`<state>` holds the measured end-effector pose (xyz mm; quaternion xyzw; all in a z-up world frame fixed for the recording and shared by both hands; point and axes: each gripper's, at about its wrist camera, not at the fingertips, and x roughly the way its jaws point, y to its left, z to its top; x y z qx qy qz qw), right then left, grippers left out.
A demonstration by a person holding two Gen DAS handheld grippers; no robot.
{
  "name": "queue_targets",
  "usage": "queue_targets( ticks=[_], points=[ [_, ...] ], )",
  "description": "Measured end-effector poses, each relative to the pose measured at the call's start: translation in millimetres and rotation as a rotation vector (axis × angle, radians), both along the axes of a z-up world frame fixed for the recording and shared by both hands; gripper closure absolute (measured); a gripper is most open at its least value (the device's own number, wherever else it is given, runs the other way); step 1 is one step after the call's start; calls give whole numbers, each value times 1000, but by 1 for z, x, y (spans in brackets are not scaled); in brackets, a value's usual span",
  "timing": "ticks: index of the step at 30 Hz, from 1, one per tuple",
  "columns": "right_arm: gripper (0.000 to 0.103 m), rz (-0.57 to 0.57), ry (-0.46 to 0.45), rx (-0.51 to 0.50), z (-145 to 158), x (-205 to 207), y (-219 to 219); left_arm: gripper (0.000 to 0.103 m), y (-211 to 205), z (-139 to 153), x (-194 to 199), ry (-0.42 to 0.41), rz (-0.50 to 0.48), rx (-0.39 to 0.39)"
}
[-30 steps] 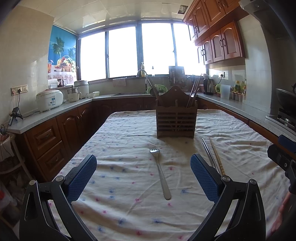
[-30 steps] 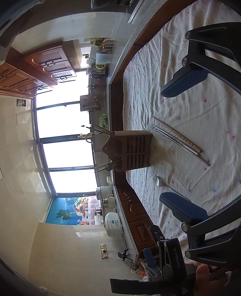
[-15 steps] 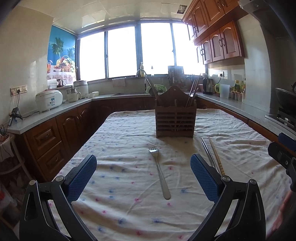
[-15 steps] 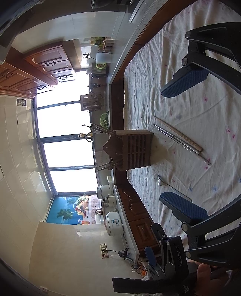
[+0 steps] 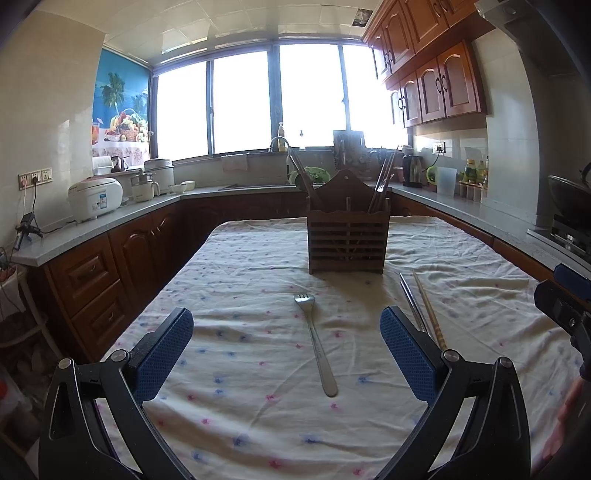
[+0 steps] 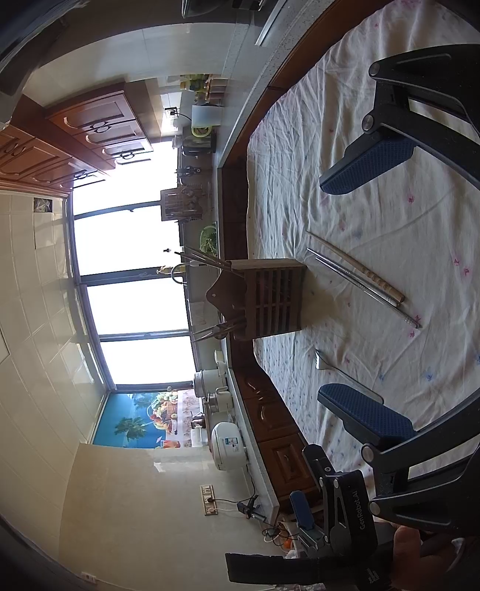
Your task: Organize utensils
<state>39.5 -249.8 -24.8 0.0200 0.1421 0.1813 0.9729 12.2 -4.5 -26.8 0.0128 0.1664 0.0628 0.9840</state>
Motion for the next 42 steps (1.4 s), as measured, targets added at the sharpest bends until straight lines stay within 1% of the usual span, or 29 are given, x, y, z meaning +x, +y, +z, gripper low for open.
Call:
queue_targets(
  ticks=[16, 32, 42],
  points=[
    [0, 1, 0, 1, 0, 0, 0, 0, -1, 1, 1, -1, -6, -5],
    [0, 6, -1, 5, 7, 1, 3, 0, -3, 3, 3, 0, -12, -6],
    [0, -2, 9, 6, 11, 7, 0, 0, -3, 6, 8, -3, -41, -13]
  ],
)
